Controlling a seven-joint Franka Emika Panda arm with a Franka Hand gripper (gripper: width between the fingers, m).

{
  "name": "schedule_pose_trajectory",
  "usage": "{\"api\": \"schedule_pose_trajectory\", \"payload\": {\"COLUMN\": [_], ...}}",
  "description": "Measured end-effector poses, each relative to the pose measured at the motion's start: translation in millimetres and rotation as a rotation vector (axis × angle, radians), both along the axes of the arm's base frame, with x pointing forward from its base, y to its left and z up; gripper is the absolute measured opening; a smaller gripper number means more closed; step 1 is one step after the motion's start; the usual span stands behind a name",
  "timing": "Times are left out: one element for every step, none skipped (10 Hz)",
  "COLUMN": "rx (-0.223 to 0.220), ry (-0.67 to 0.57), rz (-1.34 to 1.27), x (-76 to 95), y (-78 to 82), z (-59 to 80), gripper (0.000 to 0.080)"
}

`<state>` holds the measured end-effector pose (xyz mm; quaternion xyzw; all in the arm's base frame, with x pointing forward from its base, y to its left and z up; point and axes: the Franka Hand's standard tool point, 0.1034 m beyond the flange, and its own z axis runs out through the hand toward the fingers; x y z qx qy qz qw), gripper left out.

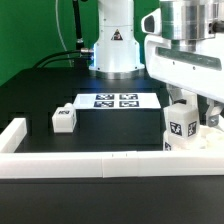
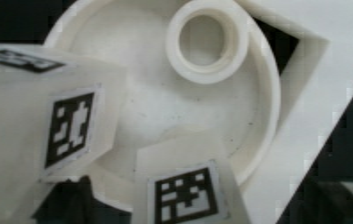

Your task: Assemble stool

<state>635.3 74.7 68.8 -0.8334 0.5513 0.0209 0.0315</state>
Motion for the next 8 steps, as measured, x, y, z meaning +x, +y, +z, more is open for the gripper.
{"api": "schedule_pose_trajectory", "payload": {"rx": [0.0, 0.0, 0.0, 0.013, 0.025, 0.023, 0.022, 0.022], "ry": [0.0, 0.0, -0.001, -0.008, -0.023, -0.04, -0.035, -0.033], "rz": [0.004, 0.004, 0.004, 0.064, 0.104, 0.105, 0.11, 0.111], "x": [0.0, 0.0, 0.3, 4.1, 11.2, 13.9, 12.4, 12.0], "y": [0.0, 0.0, -0.1, -6.9, -26.5, -35.0, -32.3, -31.4], "z": [0.0, 0.0, 0.7, 13.9, 43.8, 53.9, 49.2, 48.2], "gripper": [0.0629, 0.0644, 0.0648, 0.0648, 0.0649, 0.0649, 0.0649, 0.0649]}}
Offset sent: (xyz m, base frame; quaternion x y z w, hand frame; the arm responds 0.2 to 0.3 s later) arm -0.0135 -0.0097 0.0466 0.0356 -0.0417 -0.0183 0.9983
